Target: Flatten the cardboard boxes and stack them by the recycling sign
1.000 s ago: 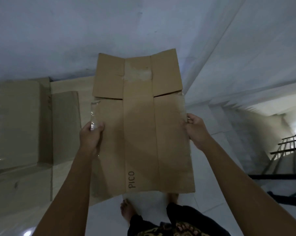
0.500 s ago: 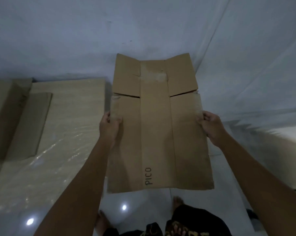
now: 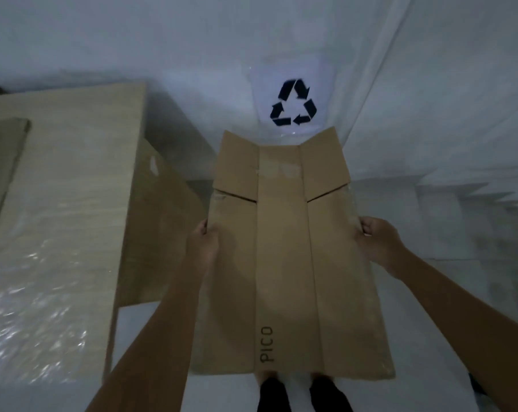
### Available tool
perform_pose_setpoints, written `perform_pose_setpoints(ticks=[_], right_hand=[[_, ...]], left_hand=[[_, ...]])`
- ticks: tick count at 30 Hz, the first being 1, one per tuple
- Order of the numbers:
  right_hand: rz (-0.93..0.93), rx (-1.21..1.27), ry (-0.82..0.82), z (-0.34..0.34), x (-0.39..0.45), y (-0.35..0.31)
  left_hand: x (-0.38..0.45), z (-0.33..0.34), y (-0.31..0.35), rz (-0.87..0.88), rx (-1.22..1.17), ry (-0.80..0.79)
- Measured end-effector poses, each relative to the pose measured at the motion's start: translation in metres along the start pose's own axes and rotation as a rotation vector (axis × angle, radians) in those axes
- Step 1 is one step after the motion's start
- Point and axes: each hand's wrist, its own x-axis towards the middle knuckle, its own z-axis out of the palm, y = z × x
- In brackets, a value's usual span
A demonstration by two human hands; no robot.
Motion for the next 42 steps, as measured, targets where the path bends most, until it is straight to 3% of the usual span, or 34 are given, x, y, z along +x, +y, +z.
perform_pose_setpoints(ticks=[5, 13, 17, 20, 24, 29, 31, 37, 42], right_hand=[[0.096, 0.08, 0.0, 0.081, 0.086, 0.082], [0.142, 0.181, 0.137, 0.213, 0.208, 0.222], [0.181, 0.178, 0.184, 0.257, 0.248, 0.273], [0.159, 0.11, 0.305, 0.269, 0.279, 0.29], [0.133, -0.047, 0.385, 0.276, 0.315, 0.307], [0.257, -0.194, 0.103, 0.295, 0.328, 0.329], [0.294, -0.25, 0.079, 0.293, 0.32, 0.321], [-0.051, -0.892, -0.034, 0.259, 0.222, 0.253], [-0.208, -0.953, -0.118, 0.2, 0.108, 0.151]], left_hand=[[0.083, 0.061, -0.104, -0.019, 0.068, 0.042], [0.21, 0.165, -0.253, -0.081, -0.068, 0.154], [0.256, 0.21, -0.316, -0.075, -0.053, 0.17], [0.277, 0.24, -0.335, -0.063, -0.099, 0.233], [0.286, 0.278, -0.347, -0.044, -0.022, 0.269], [0.285, 0.292, -0.354, -0.027, 0.484, 0.077], [0.279, 0.289, -0.339, -0.045, 0.64, 0.033], [0.18, 0.245, -0.268, 0.178, 1.083, -0.133], [0.061, 0.186, -0.177, 0.263, 1.161, -0.116]])
